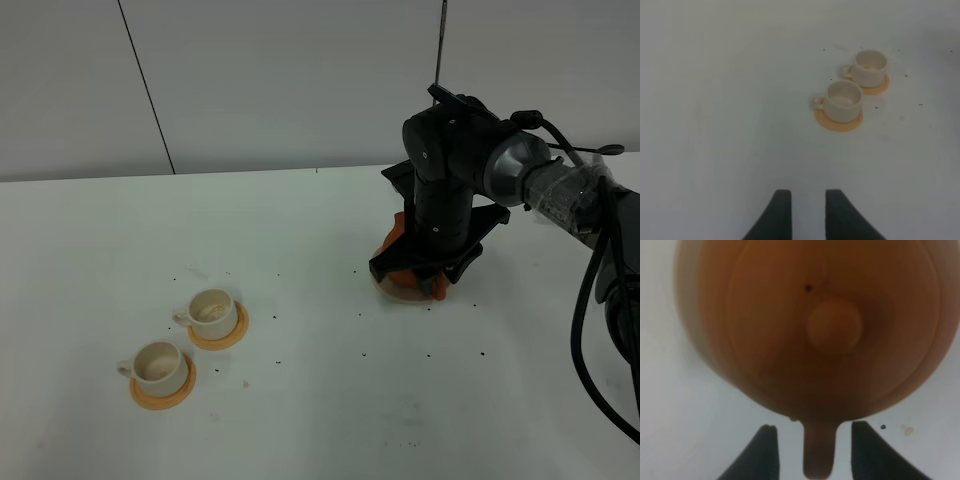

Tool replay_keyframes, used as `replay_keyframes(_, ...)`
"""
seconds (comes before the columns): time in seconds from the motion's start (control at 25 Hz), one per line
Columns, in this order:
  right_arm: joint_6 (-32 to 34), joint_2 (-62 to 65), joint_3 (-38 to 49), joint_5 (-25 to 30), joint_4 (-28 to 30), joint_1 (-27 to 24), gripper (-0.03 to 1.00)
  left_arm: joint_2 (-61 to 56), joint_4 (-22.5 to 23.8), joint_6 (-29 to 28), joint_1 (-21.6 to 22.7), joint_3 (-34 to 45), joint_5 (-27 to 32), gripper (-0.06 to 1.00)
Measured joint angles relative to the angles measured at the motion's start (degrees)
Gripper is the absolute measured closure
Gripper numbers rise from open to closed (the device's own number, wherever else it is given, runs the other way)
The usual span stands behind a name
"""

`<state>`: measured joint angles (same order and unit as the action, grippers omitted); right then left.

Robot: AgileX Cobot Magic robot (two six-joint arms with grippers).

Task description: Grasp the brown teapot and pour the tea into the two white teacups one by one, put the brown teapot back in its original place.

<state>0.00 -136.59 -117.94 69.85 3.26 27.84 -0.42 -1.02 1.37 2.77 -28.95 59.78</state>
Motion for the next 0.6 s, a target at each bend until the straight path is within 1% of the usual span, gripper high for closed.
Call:
replay_keyframes(0.28,0.0,0.0,0.0,0.0,0.0,0.0,0.71,0.0,0.0,0.0,0.0,0.0,0.0,0.70)
replay_keyframes(0.6,0.0,0.0,-1.6,0.4,0.0,0.0,0.72,0.0,0.0,0.0,0.0,0.0,0.0,0.70)
